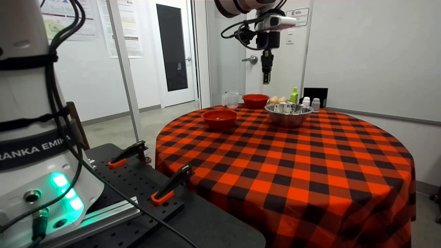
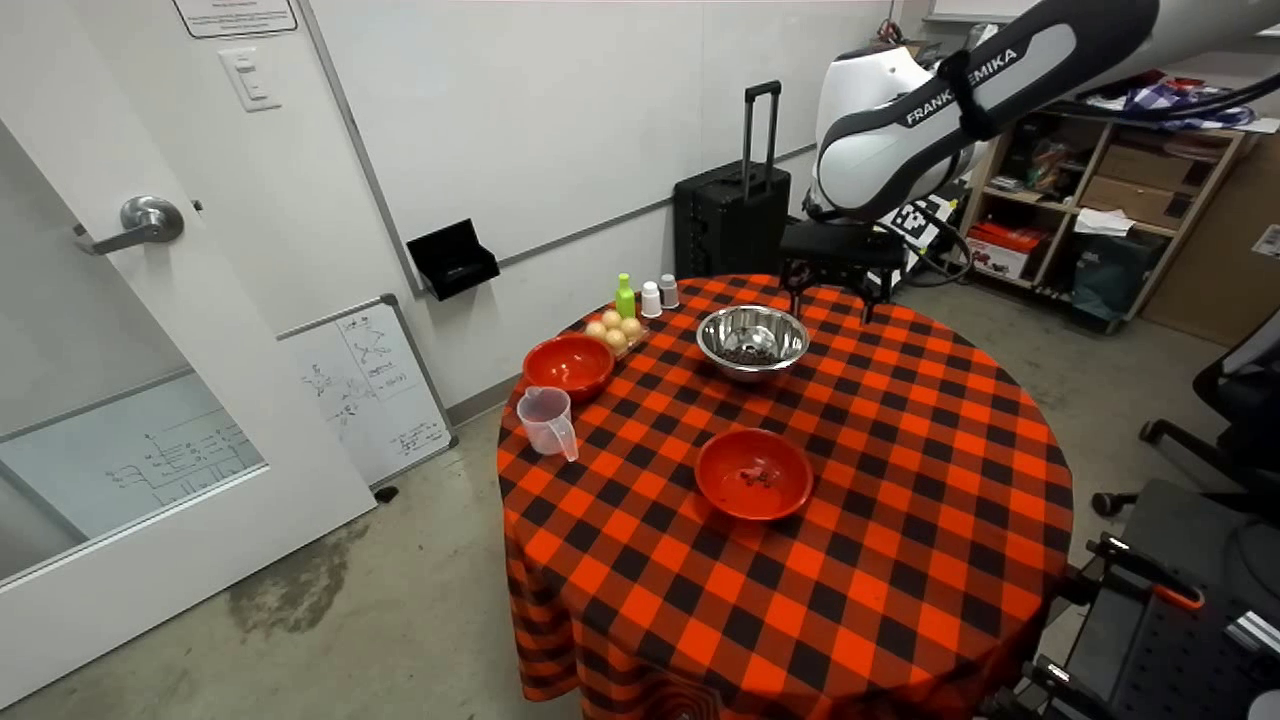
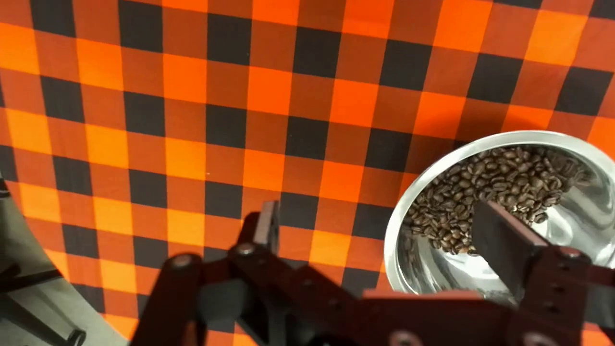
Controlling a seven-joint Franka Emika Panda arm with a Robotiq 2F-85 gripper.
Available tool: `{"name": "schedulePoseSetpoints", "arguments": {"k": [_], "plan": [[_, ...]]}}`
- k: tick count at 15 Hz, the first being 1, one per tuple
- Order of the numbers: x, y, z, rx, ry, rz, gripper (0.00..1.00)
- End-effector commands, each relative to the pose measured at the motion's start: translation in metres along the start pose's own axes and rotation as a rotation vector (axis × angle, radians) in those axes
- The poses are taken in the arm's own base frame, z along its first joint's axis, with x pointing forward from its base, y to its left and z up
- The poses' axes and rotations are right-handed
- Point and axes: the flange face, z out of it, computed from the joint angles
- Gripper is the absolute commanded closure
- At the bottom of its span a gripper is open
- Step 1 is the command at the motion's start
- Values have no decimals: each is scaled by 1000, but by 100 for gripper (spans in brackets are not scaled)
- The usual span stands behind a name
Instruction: Pour the things in the metal bowl into the red bowl
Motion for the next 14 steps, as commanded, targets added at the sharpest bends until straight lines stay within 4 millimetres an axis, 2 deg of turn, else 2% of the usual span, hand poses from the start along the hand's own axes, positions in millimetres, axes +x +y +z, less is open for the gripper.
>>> {"name": "schedulePoseSetpoints", "arguments": {"k": [1, 7, 14], "plan": [[9, -19, 21, 22, 0, 74, 0], [20, -37, 65, 49, -43, 121, 0], [40, -55, 93, 56, -15, 214, 0]]}}
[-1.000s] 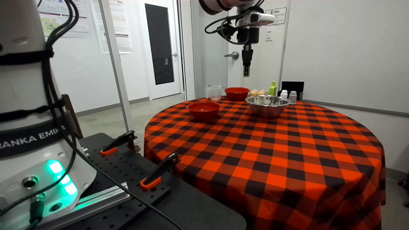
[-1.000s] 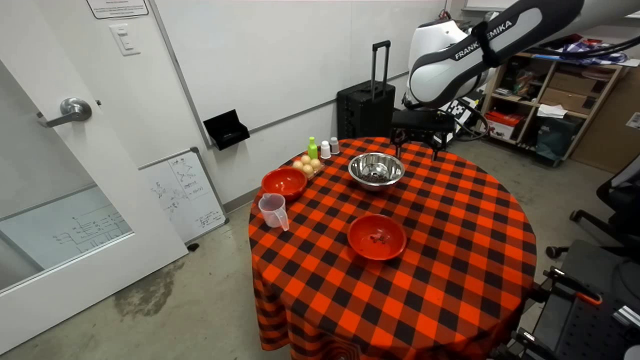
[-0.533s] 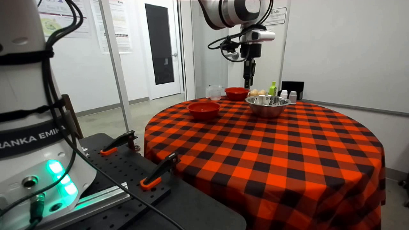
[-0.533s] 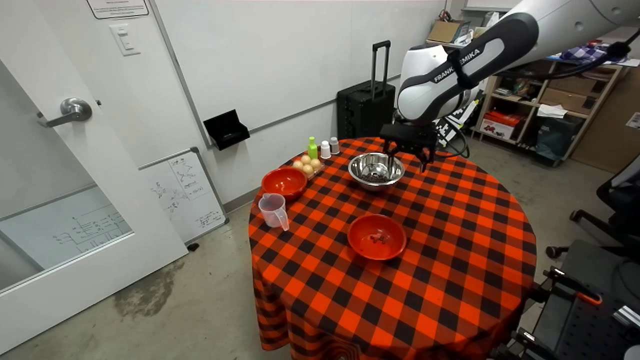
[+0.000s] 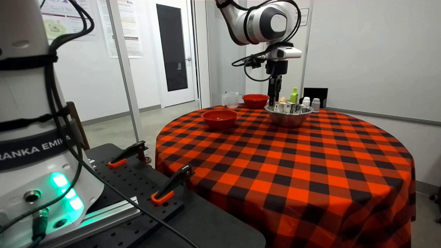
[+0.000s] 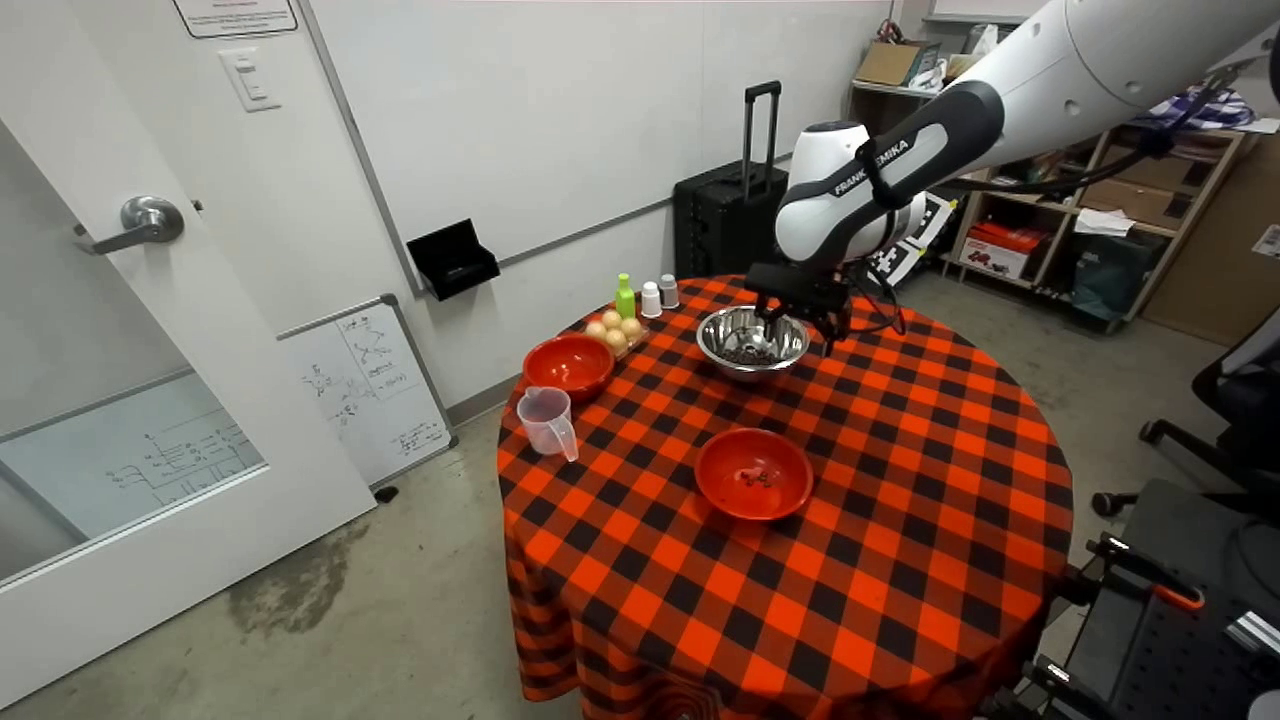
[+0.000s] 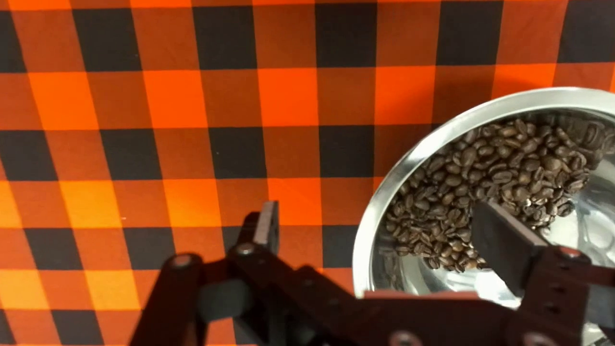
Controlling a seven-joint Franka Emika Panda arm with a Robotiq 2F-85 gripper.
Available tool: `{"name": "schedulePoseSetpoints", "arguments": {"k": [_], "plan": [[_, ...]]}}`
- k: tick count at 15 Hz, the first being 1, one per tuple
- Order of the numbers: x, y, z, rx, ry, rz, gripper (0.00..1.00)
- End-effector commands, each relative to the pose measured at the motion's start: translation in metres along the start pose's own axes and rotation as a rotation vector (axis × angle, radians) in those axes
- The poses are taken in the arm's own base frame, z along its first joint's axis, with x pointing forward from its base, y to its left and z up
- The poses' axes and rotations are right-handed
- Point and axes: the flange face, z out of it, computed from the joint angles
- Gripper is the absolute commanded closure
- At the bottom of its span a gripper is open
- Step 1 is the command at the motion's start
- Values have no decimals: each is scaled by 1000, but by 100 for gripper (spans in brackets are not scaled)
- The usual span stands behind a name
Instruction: Pour the things in the metal bowl into the red bowl
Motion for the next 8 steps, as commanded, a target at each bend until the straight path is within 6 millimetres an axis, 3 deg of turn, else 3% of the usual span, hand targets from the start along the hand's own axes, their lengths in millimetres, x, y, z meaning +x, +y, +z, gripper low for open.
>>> {"name": "schedulePoseSetpoints", "arguments": {"k": [1, 8], "plan": [[11, -19, 14, 20, 22, 79, 0], [14, -27, 54, 7, -11, 161, 0]]}}
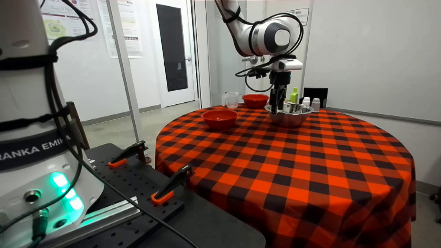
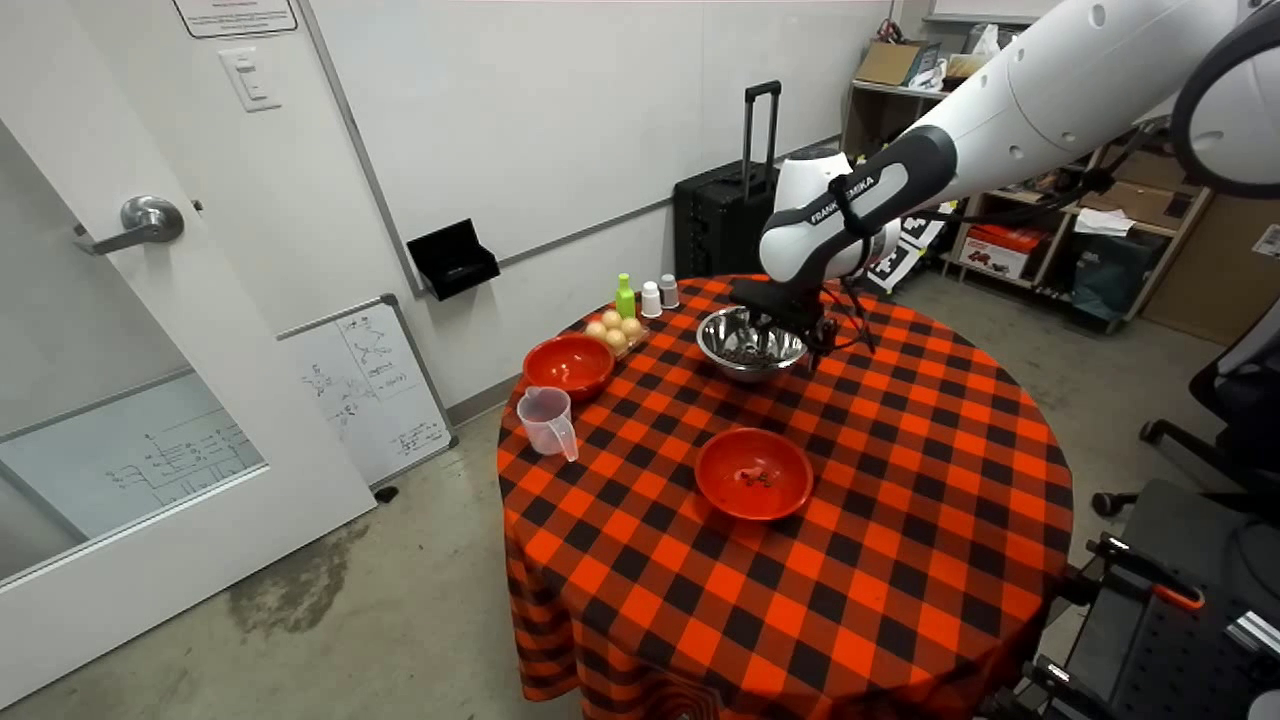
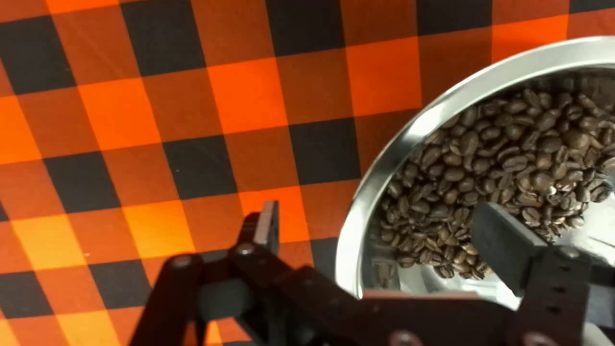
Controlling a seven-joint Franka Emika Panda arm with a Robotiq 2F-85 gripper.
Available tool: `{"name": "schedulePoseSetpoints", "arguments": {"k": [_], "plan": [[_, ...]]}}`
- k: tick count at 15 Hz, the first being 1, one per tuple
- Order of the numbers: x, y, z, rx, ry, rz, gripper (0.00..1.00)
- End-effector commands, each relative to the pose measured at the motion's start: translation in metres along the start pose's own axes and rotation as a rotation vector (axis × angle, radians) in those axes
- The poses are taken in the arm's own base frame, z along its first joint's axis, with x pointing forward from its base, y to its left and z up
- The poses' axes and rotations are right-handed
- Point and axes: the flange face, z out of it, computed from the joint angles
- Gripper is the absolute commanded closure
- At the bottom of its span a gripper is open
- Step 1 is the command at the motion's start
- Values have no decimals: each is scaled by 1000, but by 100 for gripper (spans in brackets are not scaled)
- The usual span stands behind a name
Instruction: Pour the things in the metal bowl into the red bowl
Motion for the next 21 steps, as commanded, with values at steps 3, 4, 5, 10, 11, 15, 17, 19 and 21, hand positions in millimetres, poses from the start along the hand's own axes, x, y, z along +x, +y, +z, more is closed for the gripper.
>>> {"name": "schedulePoseSetpoints", "arguments": {"k": [3, 4, 5, 10, 11, 15, 17, 19, 21], "plan": [[4, -6, 26, 12, -26, 50, 33], [4, -5, 28, 12, -26, 49, 42], [4, -4, 29, 14, -26, 48, 48], [5, -6, 23, 40, -12, 35, 87], [4, -7, 21, 46, -8, 28, 94], [1, -12, 14, 82, 8, -1, 98], [-1, -14, 11, 95, 13, -8, 98], [-3, -16, 9, 107, 11, -17, 98], [-6, -18, 4, 127, 10, -56, 98]]}}
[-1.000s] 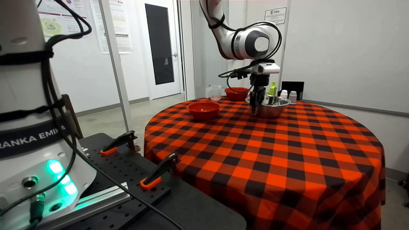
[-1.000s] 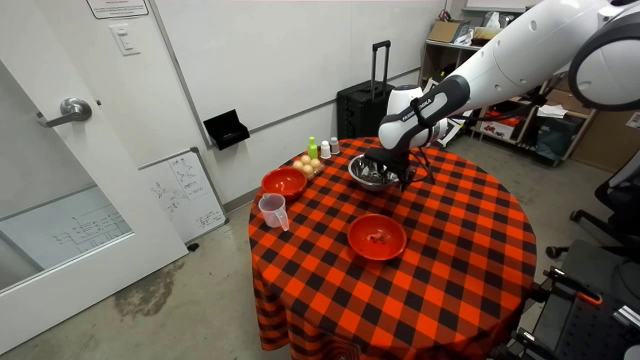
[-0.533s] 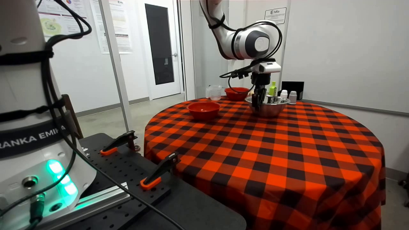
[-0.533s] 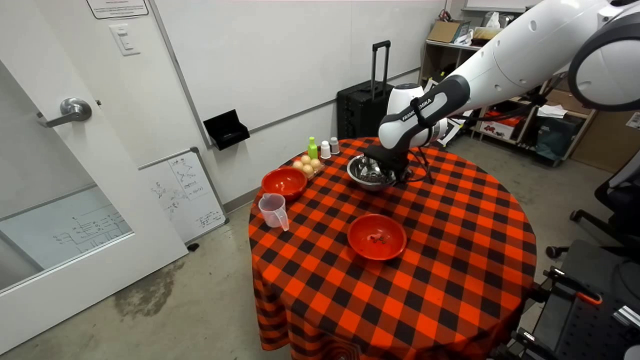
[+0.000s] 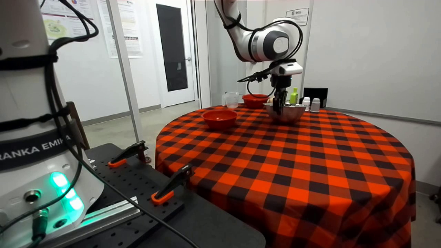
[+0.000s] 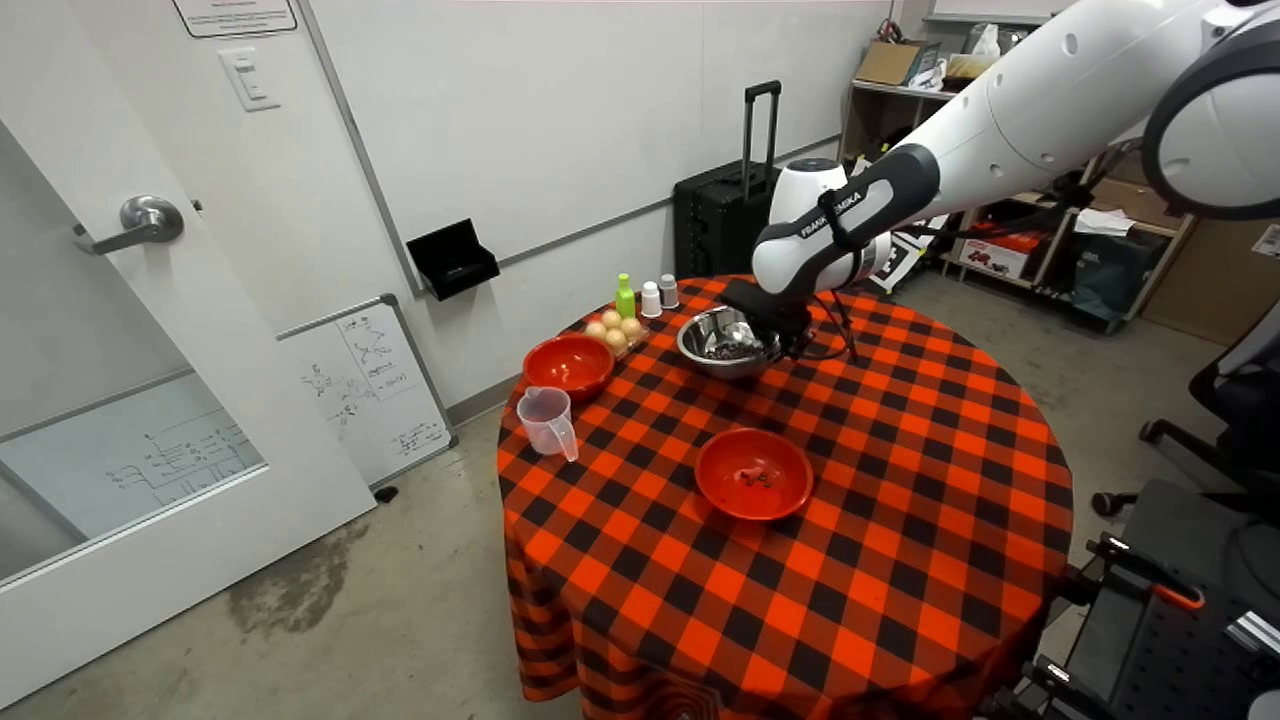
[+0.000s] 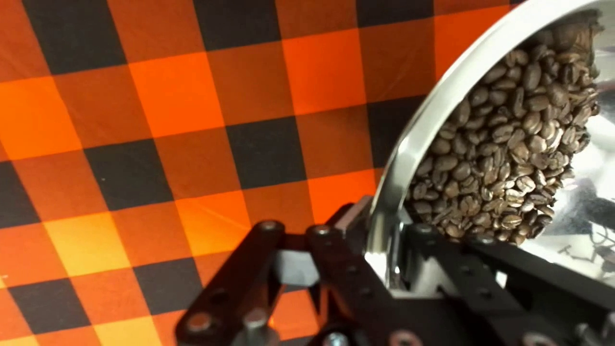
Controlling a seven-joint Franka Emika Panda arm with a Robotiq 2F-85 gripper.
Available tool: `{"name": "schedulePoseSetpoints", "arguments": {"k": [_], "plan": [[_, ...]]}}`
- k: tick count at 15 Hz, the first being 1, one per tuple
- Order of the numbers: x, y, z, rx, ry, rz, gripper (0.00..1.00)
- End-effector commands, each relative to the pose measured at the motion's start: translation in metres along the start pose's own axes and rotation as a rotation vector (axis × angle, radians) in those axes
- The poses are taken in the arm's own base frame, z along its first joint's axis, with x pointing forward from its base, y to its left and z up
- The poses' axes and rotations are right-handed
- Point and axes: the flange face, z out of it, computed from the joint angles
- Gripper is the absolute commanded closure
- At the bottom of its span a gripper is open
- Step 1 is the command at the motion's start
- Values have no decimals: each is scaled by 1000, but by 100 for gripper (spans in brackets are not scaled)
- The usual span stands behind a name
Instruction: Pour the things in the metal bowl into the red bowl
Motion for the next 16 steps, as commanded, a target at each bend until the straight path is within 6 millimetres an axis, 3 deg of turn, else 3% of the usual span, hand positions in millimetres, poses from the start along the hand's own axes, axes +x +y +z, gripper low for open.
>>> {"name": "schedulePoseSetpoints", "arguments": {"k": [1, 11, 16], "plan": [[-7, -5, -7, 41, -11, -94, 99], [-9, -1, -20, 67, -16, -416, 98], [-3, -1, -51, 107, -16, -613, 98]]}}
